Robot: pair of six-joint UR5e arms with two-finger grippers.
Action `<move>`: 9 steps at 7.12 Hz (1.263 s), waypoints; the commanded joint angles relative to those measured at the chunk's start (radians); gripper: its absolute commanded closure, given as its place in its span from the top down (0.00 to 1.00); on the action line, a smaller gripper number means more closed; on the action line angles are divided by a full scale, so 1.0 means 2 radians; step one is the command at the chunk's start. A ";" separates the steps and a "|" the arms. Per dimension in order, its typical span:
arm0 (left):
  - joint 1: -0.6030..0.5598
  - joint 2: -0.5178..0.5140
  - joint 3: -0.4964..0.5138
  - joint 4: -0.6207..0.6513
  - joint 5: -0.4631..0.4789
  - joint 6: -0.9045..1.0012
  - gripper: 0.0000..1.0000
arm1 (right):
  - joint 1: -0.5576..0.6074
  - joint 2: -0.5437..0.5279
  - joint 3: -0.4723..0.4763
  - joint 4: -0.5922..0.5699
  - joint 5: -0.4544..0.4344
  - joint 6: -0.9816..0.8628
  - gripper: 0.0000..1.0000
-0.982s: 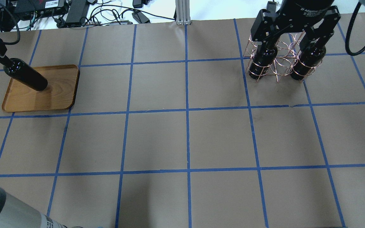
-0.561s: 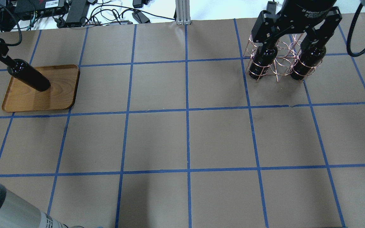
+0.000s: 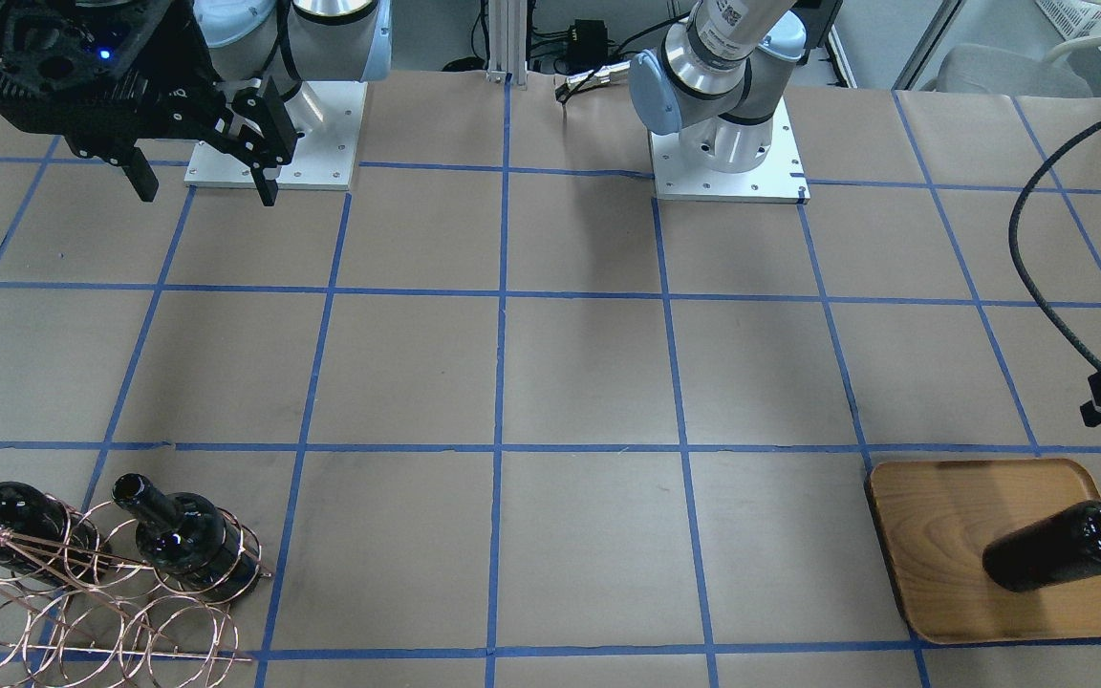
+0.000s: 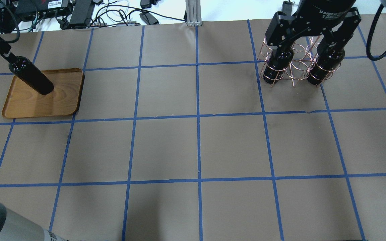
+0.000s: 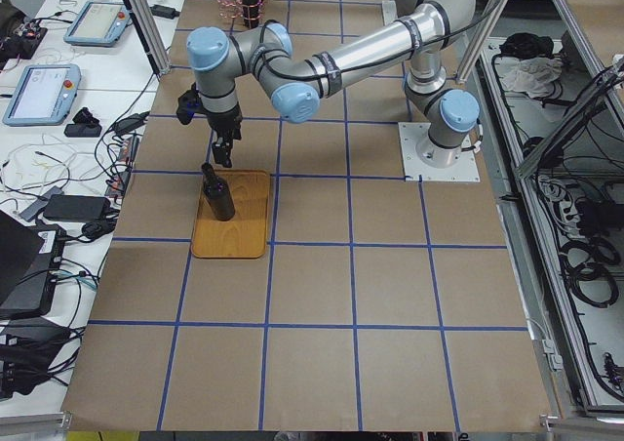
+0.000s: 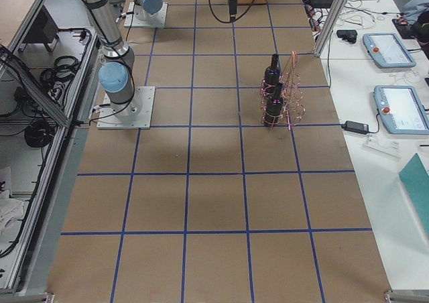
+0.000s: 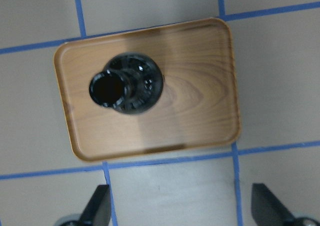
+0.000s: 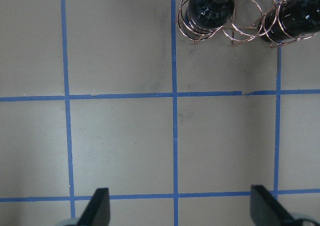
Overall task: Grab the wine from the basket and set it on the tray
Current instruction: 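Open the left gripper and raise it away from the bottle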
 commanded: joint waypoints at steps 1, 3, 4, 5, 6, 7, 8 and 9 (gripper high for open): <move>-0.048 0.070 -0.011 -0.048 0.007 -0.056 1.00 | 0.000 0.000 0.000 0.000 -0.001 0.000 1.00; -0.122 0.125 -0.062 -0.054 -0.013 -0.158 1.00 | 0.000 0.000 0.000 0.000 0.000 0.000 1.00; -0.155 0.146 -0.086 -0.053 -0.008 -0.201 1.00 | 0.000 0.000 0.000 0.000 0.001 0.000 1.00; -0.181 0.165 -0.104 -0.055 -0.008 -0.214 1.00 | 0.000 0.000 0.000 0.000 -0.001 0.000 1.00; -0.198 0.180 -0.122 -0.052 -0.008 -0.236 1.00 | 0.000 0.000 0.000 0.000 0.000 0.000 1.00; -0.212 0.187 -0.133 -0.050 -0.011 -0.265 1.00 | 0.000 0.000 0.000 0.000 0.001 0.000 1.00; -0.230 0.194 -0.137 -0.050 -0.011 -0.291 1.00 | 0.000 0.000 0.000 0.000 0.002 0.000 1.00; -0.236 0.198 -0.138 -0.051 -0.010 -0.292 1.00 | 0.000 0.000 0.001 0.000 0.002 0.000 1.00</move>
